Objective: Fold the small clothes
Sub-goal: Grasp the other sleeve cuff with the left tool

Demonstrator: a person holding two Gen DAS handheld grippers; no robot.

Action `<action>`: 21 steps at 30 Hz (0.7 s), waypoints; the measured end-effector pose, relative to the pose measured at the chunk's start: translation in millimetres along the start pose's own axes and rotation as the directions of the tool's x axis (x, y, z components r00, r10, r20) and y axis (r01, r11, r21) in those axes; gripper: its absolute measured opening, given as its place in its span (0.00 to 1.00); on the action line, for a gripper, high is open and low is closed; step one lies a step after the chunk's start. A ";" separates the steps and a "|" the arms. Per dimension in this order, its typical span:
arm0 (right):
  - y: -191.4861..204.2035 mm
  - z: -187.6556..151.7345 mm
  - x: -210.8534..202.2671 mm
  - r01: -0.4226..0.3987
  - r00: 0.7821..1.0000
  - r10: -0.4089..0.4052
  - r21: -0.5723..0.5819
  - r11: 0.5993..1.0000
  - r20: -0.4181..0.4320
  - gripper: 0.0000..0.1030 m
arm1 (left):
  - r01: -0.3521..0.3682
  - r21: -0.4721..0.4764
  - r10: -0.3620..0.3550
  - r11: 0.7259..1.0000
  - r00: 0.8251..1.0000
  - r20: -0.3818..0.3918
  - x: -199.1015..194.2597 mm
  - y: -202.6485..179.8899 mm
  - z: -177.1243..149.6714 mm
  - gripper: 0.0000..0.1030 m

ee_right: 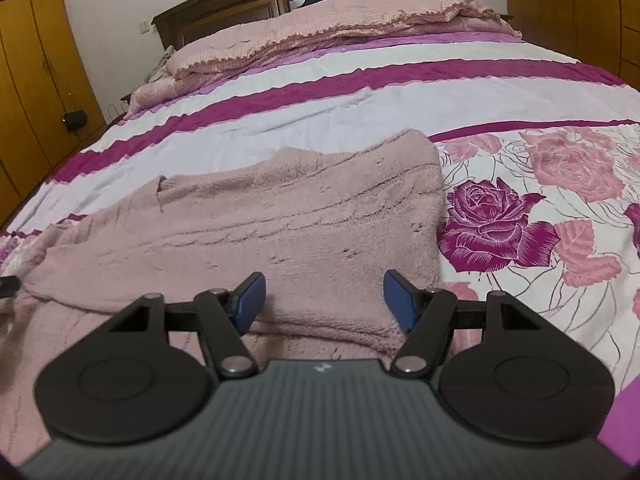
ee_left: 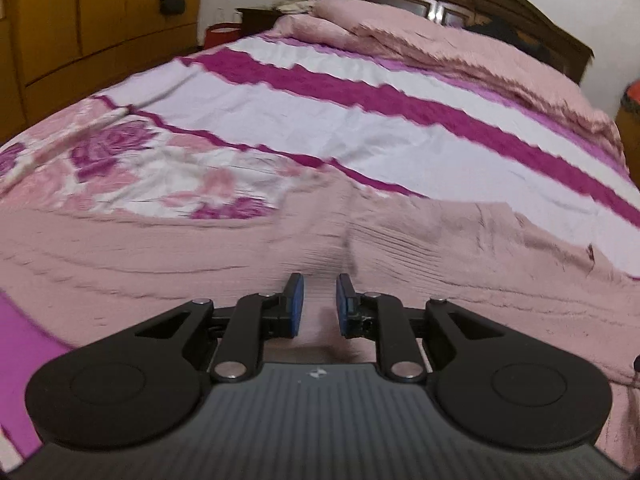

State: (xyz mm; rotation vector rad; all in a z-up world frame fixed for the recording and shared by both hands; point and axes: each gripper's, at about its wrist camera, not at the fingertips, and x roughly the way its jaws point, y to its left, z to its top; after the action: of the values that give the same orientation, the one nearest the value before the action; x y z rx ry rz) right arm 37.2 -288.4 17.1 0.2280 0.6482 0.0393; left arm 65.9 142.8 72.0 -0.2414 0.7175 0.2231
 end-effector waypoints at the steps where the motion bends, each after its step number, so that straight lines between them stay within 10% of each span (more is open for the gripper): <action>1: 1.3 0.4 -2.9 -0.002 1.000 0.002 0.000 1.000 0.001 0.65 | -0.006 -0.018 0.006 1.000 1.000 0.003 -5.1 8.2 0.7 0.24; 10: 11.1 -1.4 -27.5 -0.050 0.998 0.050 0.000 0.999 0.032 0.69 | -0.125 -0.187 0.133 0.974 0.991 0.026 -38.0 80.1 -12.0 0.61; 21: 15.9 -15.6 -33.6 -0.034 0.999 0.034 -0.029 0.999 0.004 0.70 | -0.112 -0.452 0.123 0.885 0.992 -0.005 -15.5 150.7 -26.6 0.65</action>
State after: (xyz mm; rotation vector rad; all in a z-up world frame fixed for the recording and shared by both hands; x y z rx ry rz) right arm 1.5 -273.4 28.6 0.2117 0.6393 0.0811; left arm -4.6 276.1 41.8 -0.6405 0.6501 0.5108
